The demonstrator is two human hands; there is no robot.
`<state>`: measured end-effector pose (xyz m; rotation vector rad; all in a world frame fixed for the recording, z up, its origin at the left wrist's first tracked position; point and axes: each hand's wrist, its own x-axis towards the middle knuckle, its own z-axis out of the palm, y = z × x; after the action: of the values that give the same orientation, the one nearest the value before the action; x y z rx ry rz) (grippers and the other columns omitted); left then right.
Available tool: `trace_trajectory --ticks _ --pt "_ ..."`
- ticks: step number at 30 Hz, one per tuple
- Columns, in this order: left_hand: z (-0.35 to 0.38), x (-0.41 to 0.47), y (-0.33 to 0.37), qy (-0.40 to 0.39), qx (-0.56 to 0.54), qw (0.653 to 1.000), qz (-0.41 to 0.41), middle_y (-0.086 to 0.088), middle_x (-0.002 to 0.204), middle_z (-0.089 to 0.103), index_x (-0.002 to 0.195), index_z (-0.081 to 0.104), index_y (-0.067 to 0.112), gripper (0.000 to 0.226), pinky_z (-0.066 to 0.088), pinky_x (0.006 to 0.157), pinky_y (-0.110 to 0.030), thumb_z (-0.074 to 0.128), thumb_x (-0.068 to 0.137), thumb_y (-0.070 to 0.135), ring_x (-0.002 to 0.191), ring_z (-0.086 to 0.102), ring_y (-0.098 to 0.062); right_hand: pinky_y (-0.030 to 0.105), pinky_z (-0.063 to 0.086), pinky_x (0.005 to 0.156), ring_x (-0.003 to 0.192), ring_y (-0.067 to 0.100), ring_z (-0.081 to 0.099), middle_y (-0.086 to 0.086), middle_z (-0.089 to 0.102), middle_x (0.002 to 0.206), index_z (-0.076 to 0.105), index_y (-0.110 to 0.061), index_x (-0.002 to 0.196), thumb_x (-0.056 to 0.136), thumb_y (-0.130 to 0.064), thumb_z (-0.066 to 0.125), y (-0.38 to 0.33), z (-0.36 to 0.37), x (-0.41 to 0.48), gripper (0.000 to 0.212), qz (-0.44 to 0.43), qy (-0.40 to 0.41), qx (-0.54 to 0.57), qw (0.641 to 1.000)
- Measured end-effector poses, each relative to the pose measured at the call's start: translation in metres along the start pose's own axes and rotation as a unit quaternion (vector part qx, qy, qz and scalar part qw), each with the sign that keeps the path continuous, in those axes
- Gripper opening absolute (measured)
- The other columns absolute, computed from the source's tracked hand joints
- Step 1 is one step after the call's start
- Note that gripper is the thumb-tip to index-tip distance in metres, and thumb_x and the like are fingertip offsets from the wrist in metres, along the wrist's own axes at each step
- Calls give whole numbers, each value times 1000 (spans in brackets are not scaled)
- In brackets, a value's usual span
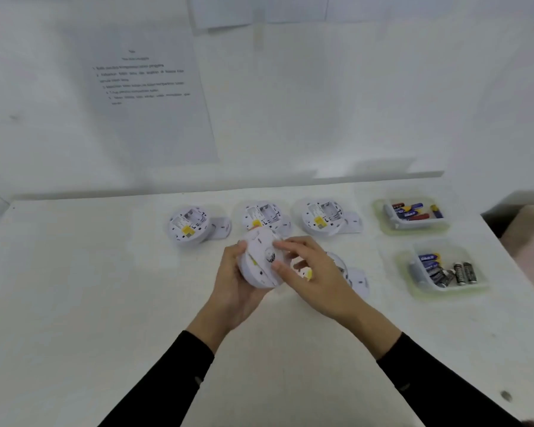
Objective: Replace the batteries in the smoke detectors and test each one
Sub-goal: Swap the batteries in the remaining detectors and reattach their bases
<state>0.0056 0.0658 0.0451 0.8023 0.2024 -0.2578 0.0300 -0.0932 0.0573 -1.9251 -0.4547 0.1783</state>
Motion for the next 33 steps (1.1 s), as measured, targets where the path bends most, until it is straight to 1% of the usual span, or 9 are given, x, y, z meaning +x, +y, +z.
trace_trajectory --ticks 5,9,12,16,19,23,28,30,33 --pt "55 20 -30 30 -34 999 12 -22 139 56 141 52 11 68 56 93 -43 41 96 59 121 61 -33 4 40 86 116 4 47 -8 46 121 55 -24 130 74 -37 81 7 -43 -14 63 -20 57 -32 998" --pt "91 31 -56 14 -30 999 15 -19 122 68 111 76 12 70 53 96 -42 36 91 65 110 67 -29 1 35 82 113 11 46 -9 47 117 57 -22 127 70 -39 83 18 -82 -26 64 -54 81 -58 994" --pt "109 37 -76 5 -37 999 2 -18 119 69 110 76 11 71 51 97 -41 32 95 65 108 68 -28 4 33 86 105 9 46 -21 46 112 58 -23 120 66 -53 74 29 -105 -35 64 -75 96 -79 989" --pt "125 41 -101 12 -41 999 -1 -19 128 64 130 62 10 68 48 101 -45 37 94 63 111 65 -30 9 31 88 99 9 39 -13 50 109 60 -18 115 63 -56 69 41 -129 -46 65 -116 102 -152 976" --pt "134 39 -117 15 -61 998 4 -19 121 67 121 67 11 65 53 93 -45 35 97 62 103 69 -30 17 36 91 102 12 39 -10 50 110 60 -19 119 62 -57 66 46 -145 -54 69 -129 66 -179 973" --pt "145 40 -130 17 -60 998 6 -21 122 66 117 71 9 64 58 86 -43 40 95 61 103 69 -31 20 37 90 101 12 39 -11 49 108 54 -20 115 60 -54 67 53 -161 -61 67 -128 41 -163 977" --pt "145 43 -141 25 -51 998 21 -20 136 60 133 61 12 68 50 101 -49 38 96 63 125 58 -35 3 30 82 105 1 38 -16 44 111 46 -25 113 57 -38 72 55 -177 -69 63 -98 65 -60 991" --pt "139 45 -142 42 -65 996 39 -19 136 60 134 59 13 68 50 101 -51 34 96 63 125 58 -35 5 33 83 104 3 41 -13 45 112 46 -25 115 61 -28 76 63 -185 -76 62 -103 60 -50 992" --pt "125 49 -135 70 -95 990 71 -19 138 59 139 54 12 66 55 94 -50 36 97 59 128 55 -38 9 35 90 107 4 45 -7 46 114 51 -22 120 65 -31 73 89 -191 -92 60 -123 36 -92 988"
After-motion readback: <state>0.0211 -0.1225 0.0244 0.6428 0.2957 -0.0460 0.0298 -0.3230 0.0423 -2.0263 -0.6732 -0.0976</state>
